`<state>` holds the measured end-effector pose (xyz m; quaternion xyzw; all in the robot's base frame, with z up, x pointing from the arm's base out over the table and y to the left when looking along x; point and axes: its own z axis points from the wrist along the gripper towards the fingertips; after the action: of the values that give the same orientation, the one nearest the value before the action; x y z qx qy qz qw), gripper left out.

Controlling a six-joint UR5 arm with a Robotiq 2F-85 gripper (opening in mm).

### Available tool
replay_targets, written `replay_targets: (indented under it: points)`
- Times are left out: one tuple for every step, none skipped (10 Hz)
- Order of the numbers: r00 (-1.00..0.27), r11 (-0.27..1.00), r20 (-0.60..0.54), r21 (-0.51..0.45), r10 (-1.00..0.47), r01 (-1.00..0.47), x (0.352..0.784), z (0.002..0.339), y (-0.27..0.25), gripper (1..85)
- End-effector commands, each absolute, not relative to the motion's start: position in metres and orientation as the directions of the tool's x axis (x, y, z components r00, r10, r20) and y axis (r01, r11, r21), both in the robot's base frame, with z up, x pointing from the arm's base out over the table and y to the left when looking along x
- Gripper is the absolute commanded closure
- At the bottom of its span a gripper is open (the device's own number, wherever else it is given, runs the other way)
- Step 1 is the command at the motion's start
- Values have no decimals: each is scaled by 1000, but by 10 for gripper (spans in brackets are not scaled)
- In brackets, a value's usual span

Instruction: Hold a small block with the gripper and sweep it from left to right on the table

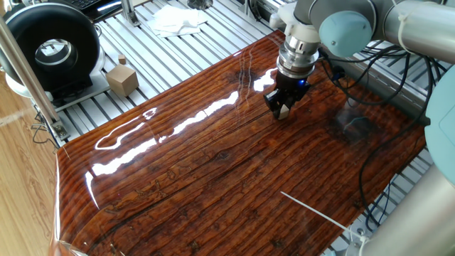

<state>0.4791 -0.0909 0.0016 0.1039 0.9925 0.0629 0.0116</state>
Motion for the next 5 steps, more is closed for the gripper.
replay_targets:
  points:
    - [-979, 971, -17, 134, 204, 200, 481, 3, -91, 847]
    - [-981, 974, -24, 125, 194, 189, 482, 3, -93, 847]
    - [-983, 976, -26, 128, 180, 176, 483, 3, -92, 847]
    - [-986, 978, -28, 134, 166, 161, 483, 3, -91, 847]
    - [-989, 982, -30, 130, 143, 138, 482, 3, -92, 847]
